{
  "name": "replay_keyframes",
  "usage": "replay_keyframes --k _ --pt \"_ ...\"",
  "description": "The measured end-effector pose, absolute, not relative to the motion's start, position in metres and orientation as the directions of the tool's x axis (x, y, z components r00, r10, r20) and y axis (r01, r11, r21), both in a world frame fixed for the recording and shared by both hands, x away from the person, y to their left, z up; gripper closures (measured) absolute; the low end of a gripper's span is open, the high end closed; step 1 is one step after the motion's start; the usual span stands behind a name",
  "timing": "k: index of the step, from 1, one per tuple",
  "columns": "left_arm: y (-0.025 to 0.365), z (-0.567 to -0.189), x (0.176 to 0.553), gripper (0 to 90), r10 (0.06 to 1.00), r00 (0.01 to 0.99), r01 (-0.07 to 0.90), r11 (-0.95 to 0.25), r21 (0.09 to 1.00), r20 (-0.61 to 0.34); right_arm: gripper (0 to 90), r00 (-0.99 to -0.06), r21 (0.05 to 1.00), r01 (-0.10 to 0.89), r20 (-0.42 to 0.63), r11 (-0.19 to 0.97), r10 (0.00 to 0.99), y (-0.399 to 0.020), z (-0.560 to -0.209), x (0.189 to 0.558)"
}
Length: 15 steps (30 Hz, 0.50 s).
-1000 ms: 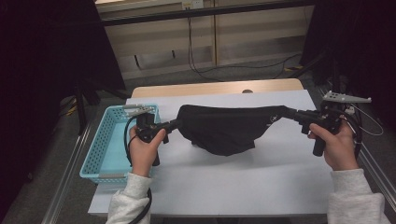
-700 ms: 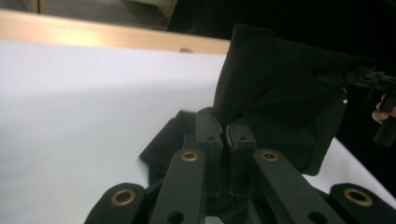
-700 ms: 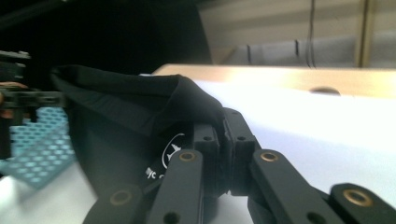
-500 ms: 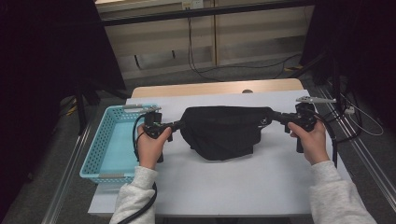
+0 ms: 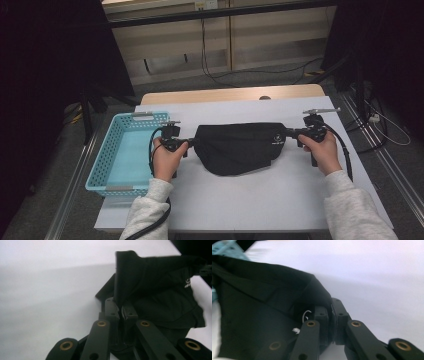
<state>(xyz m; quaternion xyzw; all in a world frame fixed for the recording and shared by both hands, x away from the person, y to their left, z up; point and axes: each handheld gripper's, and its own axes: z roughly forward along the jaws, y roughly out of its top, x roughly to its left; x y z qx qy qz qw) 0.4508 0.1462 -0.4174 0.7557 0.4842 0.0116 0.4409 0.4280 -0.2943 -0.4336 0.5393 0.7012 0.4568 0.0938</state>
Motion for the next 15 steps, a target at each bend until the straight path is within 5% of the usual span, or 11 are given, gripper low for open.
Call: replay_keyframes --k 3,8,15 --pt "0.146 -0.427 0.453 86.2 0.751 0.514 0.740 -0.144 0.657 -0.414 84.2 -0.327 0.694 0.719 0.383 -0.035 0.864 -0.295 -0.449 0.436" --pt "0.144 -0.429 0.450 84.5 0.749 0.527 0.729 -0.155 0.667 -0.402 72.1 -0.340 0.715 0.699 0.370 -0.030 0.865 -0.292 -0.455 0.438" --pt "0.138 -0.427 0.447 85.6 0.745 0.544 0.713 -0.167 0.681 -0.387 86.3 -0.392 0.735 0.678 0.358 0.003 0.847 -0.286 -0.455 0.434"
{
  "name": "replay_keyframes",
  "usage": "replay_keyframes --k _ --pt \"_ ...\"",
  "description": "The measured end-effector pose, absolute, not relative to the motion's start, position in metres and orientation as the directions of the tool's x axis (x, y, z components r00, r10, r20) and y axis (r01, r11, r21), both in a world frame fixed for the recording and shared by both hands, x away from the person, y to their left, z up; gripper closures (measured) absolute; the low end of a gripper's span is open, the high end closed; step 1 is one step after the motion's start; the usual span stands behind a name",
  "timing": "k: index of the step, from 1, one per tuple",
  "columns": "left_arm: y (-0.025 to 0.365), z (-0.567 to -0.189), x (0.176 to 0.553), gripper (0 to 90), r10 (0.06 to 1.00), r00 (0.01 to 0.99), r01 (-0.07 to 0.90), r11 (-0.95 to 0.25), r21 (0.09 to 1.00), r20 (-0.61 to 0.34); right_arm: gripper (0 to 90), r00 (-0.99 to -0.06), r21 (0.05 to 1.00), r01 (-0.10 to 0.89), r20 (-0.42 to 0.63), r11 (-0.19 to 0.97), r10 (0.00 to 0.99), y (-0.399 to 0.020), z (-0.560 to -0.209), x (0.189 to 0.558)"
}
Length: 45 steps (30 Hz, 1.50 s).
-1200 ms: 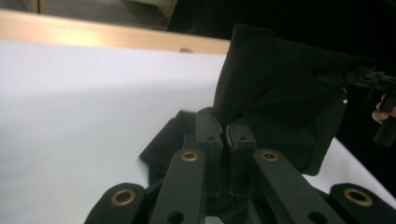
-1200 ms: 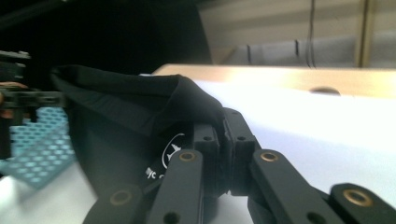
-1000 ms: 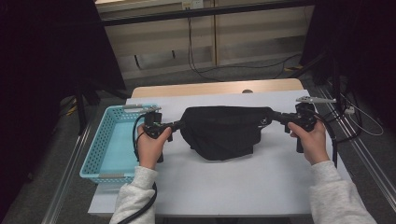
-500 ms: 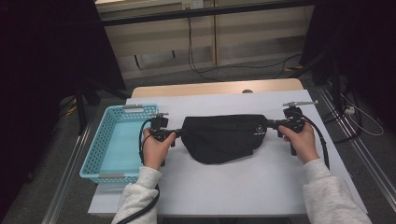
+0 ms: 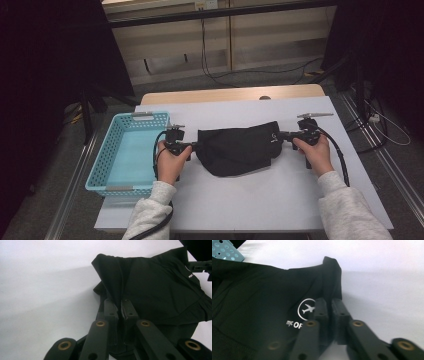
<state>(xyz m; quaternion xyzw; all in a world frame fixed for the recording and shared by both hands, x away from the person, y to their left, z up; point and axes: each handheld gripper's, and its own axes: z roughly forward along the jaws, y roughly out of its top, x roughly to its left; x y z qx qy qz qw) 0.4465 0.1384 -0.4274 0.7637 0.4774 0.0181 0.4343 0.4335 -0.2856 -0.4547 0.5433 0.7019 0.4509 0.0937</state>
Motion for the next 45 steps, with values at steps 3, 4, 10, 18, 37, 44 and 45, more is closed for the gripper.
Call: replay_keyframes --k 3,4,10,18,37,44,45 --pt "0.139 -0.425 0.446 86.2 0.742 0.548 0.705 -0.162 0.690 -0.385 89.9 -0.403 0.750 0.661 0.355 0.000 0.844 -0.286 -0.452 0.432" --pt "0.139 -0.424 0.446 86.2 0.741 0.549 0.702 -0.158 0.694 -0.387 90.0 -0.403 0.756 0.655 0.349 0.000 0.846 -0.287 -0.450 0.431" --pt "0.142 -0.417 0.446 86.5 0.733 0.551 0.690 -0.132 0.711 -0.398 90.0 -0.415 0.788 0.615 0.343 -0.017 0.843 -0.290 -0.435 0.423" --pt "0.145 -0.409 0.444 86.5 0.725 0.552 0.679 -0.106 0.726 -0.411 90.0 -0.438 0.819 0.574 0.304 0.003 0.846 -0.288 -0.423 0.415" --pt "0.138 -0.372 0.460 86.6 0.714 0.554 0.655 -0.057 0.754 -0.428 90.0 -0.414 0.872 0.487 0.277 -0.046 0.867 -0.304 -0.381 0.400" --pt "0.136 -0.360 0.467 86.7 0.716 0.557 0.645 -0.053 0.762 -0.421 90.0 -0.405 0.883 0.466 0.266 -0.052 0.875 -0.310 -0.371 0.399" --pt "0.136 -0.360 0.467 86.6 0.712 0.559 0.647 -0.053 0.760 -0.426 90.0 -0.406 0.883 0.467 0.262 -0.048 0.876 -0.309 -0.370 0.399"
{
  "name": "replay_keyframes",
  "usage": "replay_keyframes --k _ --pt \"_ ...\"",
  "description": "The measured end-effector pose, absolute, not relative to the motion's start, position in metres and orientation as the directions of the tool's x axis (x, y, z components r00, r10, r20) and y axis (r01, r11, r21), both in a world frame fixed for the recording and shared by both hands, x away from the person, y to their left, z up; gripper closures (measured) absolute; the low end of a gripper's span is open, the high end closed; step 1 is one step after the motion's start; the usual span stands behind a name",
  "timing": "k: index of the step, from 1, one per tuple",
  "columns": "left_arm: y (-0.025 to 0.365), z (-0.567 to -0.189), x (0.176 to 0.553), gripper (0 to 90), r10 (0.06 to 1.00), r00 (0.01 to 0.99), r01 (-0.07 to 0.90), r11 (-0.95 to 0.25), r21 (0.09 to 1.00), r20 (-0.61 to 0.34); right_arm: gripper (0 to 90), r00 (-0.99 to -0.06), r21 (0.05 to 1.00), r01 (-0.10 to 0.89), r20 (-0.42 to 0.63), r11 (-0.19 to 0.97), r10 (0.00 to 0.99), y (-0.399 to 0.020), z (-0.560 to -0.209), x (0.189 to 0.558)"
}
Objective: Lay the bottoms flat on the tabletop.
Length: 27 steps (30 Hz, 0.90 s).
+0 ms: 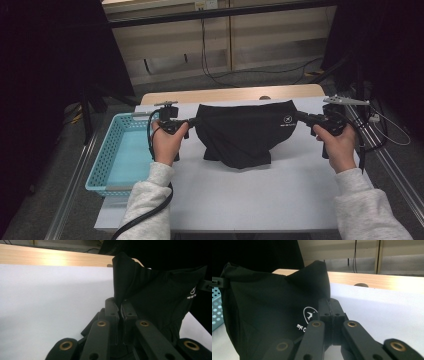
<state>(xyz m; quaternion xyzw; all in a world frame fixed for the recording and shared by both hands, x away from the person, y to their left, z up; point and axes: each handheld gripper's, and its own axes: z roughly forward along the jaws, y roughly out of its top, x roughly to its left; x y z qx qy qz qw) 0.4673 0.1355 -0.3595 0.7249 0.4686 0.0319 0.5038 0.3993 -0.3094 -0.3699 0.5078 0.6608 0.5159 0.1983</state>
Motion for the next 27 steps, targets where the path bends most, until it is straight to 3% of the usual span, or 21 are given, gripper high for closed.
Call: replay_keyframes --k 6,17,27 --pt "0.136 -0.352 0.471 86.7 0.704 0.564 0.643 -0.048 0.764 -0.430 90.0 -0.398 0.890 0.452 0.261 -0.059 0.880 -0.312 -0.363 0.398" --pt "0.130 -0.327 0.473 86.7 0.672 0.601 0.609 -0.033 0.793 -0.433 90.0 -0.398 0.915 0.396 0.247 -0.077 0.884 -0.324 -0.318 0.383" --pt "0.125 -0.354 0.483 86.7 0.686 0.568 0.657 -0.044 0.753 -0.456 90.0 -0.373 0.882 0.465 0.272 -0.075 0.887 -0.320 -0.357 0.396"
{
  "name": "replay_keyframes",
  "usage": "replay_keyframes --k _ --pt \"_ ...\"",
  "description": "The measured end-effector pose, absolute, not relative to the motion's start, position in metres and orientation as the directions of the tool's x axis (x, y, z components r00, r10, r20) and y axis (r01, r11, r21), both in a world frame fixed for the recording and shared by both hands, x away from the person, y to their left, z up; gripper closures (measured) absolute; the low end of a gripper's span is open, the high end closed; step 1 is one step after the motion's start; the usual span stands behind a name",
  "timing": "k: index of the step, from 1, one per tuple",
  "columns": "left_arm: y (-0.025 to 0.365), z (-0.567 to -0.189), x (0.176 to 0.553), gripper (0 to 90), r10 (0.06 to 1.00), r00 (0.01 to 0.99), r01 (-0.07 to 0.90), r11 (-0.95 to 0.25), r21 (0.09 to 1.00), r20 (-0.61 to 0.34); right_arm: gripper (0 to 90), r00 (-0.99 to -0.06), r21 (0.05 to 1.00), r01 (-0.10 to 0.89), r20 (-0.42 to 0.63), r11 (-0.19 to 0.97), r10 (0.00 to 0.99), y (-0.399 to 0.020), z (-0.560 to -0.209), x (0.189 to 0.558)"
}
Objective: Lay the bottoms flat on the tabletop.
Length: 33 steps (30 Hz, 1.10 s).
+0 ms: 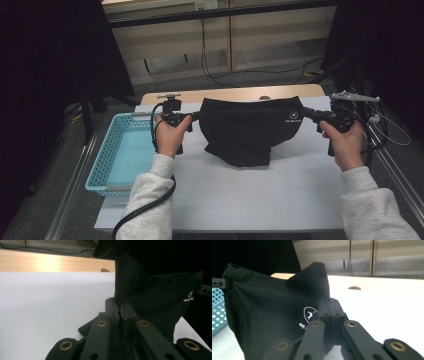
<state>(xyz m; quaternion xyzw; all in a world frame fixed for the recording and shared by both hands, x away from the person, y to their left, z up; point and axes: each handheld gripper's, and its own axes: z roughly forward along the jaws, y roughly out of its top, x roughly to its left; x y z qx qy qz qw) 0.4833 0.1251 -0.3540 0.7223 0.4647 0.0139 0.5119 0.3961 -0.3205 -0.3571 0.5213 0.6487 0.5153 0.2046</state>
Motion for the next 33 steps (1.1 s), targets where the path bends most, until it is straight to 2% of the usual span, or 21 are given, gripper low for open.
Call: replay_keyframes --k 6,9,11,12,14,15,16,17,19,23,25,33 --pt "0.125 -0.355 0.504 86.8 0.700 0.550 0.668 -0.042 0.743 -0.455 90.0 -0.349 0.855 0.515 0.267 -0.054 0.898 -0.316 -0.367 0.421" --pt "0.122 -0.340 0.525 86.9 0.722 0.542 0.637 -0.019 0.770 -0.431 90.0 -0.316 0.841 0.538 0.275 -0.067 0.908 -0.312 -0.360 0.456" --pt "0.114 -0.329 0.538 86.6 0.755 0.532 0.601 -0.016 0.799 -0.384 90.0 -0.260 0.856 0.499 0.297 -0.136 0.919 -0.310 -0.348 0.478" --pt "0.111 -0.327 0.543 83.6 0.761 0.527 0.580 0.003 0.815 -0.378 87.7 -0.243 0.868 0.464 0.317 -0.177 0.917 -0.307 -0.343 0.488" --pt "0.101 -0.333 0.547 52.3 0.764 0.540 0.562 -0.012 0.827 -0.355 59.6 -0.209 0.881 0.421 0.325 -0.215 0.923 -0.295 -0.342 0.502" --pt "0.097 -0.337 0.546 44.1 0.771 0.550 0.544 -0.039 0.838 -0.322 55.6 -0.212 0.883 0.422 0.315 -0.204 0.925 -0.291 -0.344 0.504" --pt "0.095 -0.343 0.542 38.1 0.769 0.555 0.550 -0.053 0.833 -0.317 55.3 -0.229 0.885 0.434 0.286 -0.166 0.930 -0.285 -0.348 0.503" --pt "0.092 -0.350 0.538 34.8 0.759 0.567 0.563 -0.073 0.824 -0.320 51.2 -0.250 0.888 0.445 0.249 -0.117 0.936 -0.281 -0.353 0.499" --pt "0.089 -0.365 0.529 31.6 0.757 0.591 0.563 -0.139 0.815 -0.279 41.3 -0.279 0.884 0.465 0.201 -0.051 0.939 -0.276 -0.366 0.488" --pt "0.087 -0.395 0.510 23.8 0.745 0.606 0.601 -0.198 0.775 -0.279 35.1 -0.304 0.868 0.497 0.160 0.013 0.939 -0.279 -0.392 0.456" --pt "0.088 -0.403 0.499 22.5 0.739 0.618 0.595 -0.218 0.773 -0.268 30.5 -0.326 0.851 0.525 0.160 0.037 0.932 -0.281 -0.404 0.440" --pt "0.090 -0.415 0.463 19.5 0.702 0.672 0.565 -0.280 0.776 -0.236 27.0 -0.392 0.818 0.550 0.076 0.168 0.917 -0.268 -0.429 0.394"
